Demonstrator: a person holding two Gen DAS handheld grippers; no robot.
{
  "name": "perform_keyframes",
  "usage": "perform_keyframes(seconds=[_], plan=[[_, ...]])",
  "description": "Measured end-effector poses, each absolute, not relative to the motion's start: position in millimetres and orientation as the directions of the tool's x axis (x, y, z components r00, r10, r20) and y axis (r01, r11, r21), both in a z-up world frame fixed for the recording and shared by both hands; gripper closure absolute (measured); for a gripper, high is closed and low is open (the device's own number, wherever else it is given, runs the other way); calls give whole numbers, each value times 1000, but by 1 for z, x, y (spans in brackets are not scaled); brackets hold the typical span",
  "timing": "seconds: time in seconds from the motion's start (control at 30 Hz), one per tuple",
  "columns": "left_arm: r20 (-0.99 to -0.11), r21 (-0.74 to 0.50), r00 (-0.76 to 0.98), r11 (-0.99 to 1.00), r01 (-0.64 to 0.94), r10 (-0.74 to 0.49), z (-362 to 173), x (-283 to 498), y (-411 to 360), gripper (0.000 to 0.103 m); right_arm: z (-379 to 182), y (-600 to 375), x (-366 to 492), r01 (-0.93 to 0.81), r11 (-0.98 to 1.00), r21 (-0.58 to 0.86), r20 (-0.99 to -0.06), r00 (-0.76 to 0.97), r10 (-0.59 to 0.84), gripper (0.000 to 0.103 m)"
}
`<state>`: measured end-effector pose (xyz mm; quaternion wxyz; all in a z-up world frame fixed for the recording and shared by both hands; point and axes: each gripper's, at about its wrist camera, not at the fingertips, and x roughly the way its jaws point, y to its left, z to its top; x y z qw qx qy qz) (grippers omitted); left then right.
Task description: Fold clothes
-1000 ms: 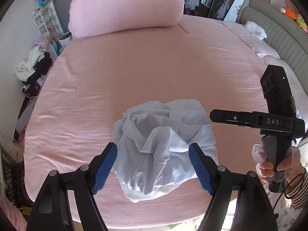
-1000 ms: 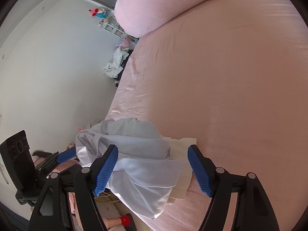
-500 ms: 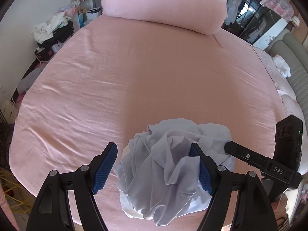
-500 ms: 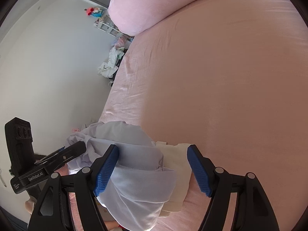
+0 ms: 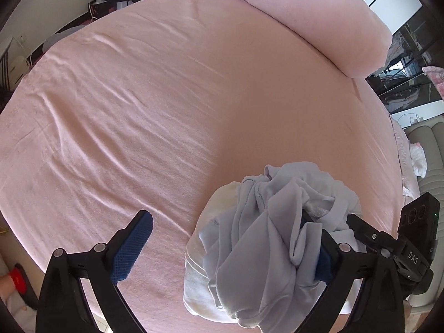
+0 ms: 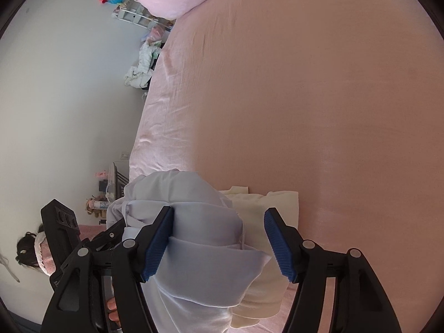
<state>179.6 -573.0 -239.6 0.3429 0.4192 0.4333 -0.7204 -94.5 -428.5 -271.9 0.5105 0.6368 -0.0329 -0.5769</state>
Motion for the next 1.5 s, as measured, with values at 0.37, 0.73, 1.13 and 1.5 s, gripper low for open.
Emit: perform_keyframes(seconds=[0.37, 0.73, 1.13, 1.5], plan=[[-832, -553, -554, -135, 822, 31, -278, 207, -584, 0, -274, -448, -84, 659, -521, 543, -819, 279, -502, 14], [-710, -697, -704, -178, 695, 32, -238, 191, -564, 0, -257, -390, -121, 431, -480, 764, -634, 361, -684, 14], [-774, -617, -630, -150, 772, -56, -256, 203, -579, 57, -262, -388, -99, 327, -405, 854, -512, 382, -769, 75], [-774, -633, -633, -29, 774, -20, -292, 224, -577, 13, -253, -430, -78, 524, -479, 704, -688, 338, -642, 75]])
